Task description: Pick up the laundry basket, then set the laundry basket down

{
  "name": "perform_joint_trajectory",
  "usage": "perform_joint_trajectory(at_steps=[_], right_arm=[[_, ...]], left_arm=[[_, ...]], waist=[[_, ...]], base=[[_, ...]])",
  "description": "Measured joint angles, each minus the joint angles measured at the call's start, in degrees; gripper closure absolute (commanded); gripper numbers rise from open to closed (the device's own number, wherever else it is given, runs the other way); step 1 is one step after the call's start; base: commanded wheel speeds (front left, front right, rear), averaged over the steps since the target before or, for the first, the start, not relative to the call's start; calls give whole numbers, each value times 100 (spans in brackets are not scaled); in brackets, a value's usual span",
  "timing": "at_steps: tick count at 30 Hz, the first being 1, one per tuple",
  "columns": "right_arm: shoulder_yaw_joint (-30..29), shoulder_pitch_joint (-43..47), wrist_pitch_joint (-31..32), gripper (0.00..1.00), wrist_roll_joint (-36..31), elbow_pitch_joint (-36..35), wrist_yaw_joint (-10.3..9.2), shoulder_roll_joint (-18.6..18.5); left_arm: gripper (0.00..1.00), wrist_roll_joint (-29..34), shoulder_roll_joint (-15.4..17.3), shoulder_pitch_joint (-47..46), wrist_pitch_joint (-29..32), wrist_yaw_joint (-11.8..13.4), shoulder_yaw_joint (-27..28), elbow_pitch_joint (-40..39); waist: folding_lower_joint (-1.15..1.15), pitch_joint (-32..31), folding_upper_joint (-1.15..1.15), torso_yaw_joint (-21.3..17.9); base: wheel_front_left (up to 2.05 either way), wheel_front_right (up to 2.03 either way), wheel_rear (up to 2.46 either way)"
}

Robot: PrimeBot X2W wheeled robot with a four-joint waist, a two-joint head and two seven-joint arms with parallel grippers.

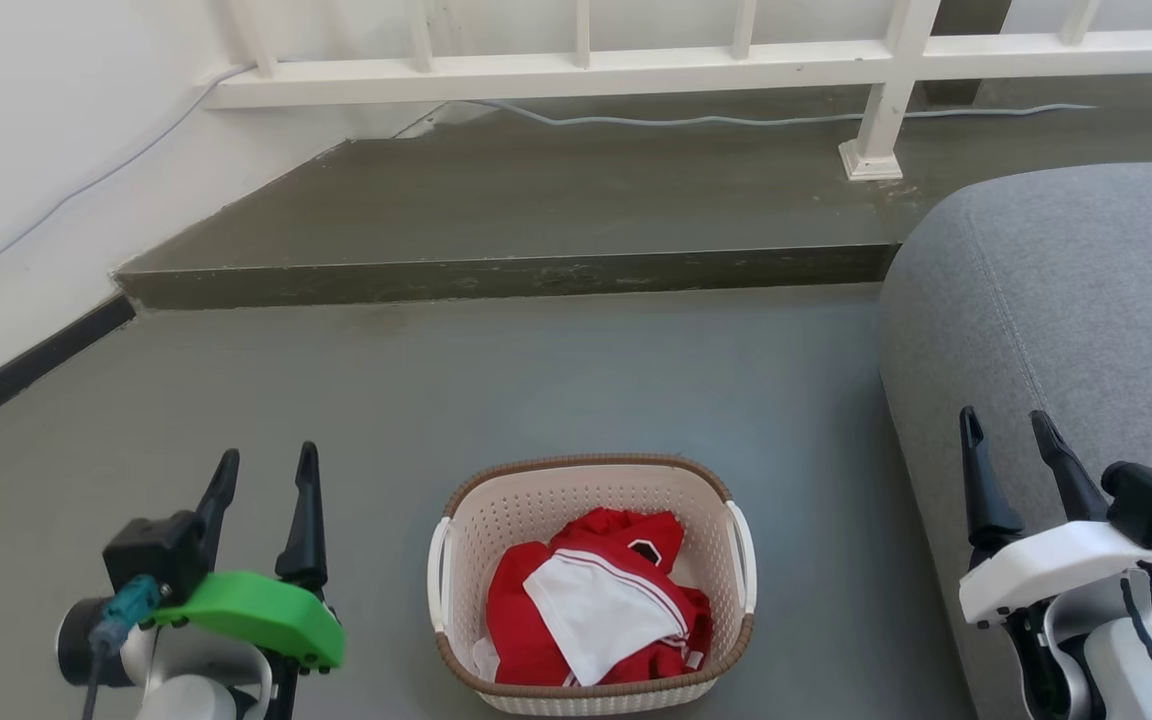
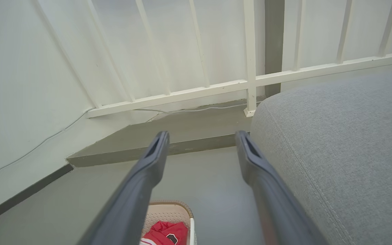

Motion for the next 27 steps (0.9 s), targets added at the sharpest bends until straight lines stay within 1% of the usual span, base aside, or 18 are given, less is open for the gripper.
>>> perform_joint_trajectory(at_steps=[2, 6, 8, 10, 14, 18, 24, 27], right_arm=[[24, 7, -42, 0, -141, 7, -40, -3], [75, 8, -118, 0, -420, 11, -52, -10], [108, 9, -165, 0, -576, 14, -94, -15], [137, 9, -190, 0, -721, 15, -96, -23], [168, 14, -283, 0, -1071, 30, -149, -30], [221, 19, -375, 0, -1369, 33, -153, -31], [221, 26, -390, 0, -1385, 81, -153, -26], [199, 29, -390, 0, -1385, 92, -153, -23]], left_arm=[[0, 136, -1, 69, -31, 45, -14, 27], [0, 432, -4, 80, -103, 101, -33, 48], [0, 506, -24, 83, -140, 118, -35, 68], [0, 590, -43, 107, -175, 154, -41, 77], [0, 981, -47, 183, -255, 196, -149, 130], [0, 1276, -45, 186, -352, 250, -165, 138], [0, 1322, -63, 193, -352, 254, -135, 194], [0, 1322, -113, 197, -352, 294, -115, 207]], waist=[[0, -3, 0, -10], [0, -10, 0, -25], [0, -13, 0, -31], [0, -17, 0, -36], [0, -24, 0, -43], [0, -25, 0, -48], [0, -35, 0, -56], [0, -41, 0, -63]], base=[[0, 0, 0], [0, 0, 0], [0, 0, 0], [0, 0, 0], [0, 0, 0], [0, 0, 0], [0, 0, 0], [0, 0, 0]])
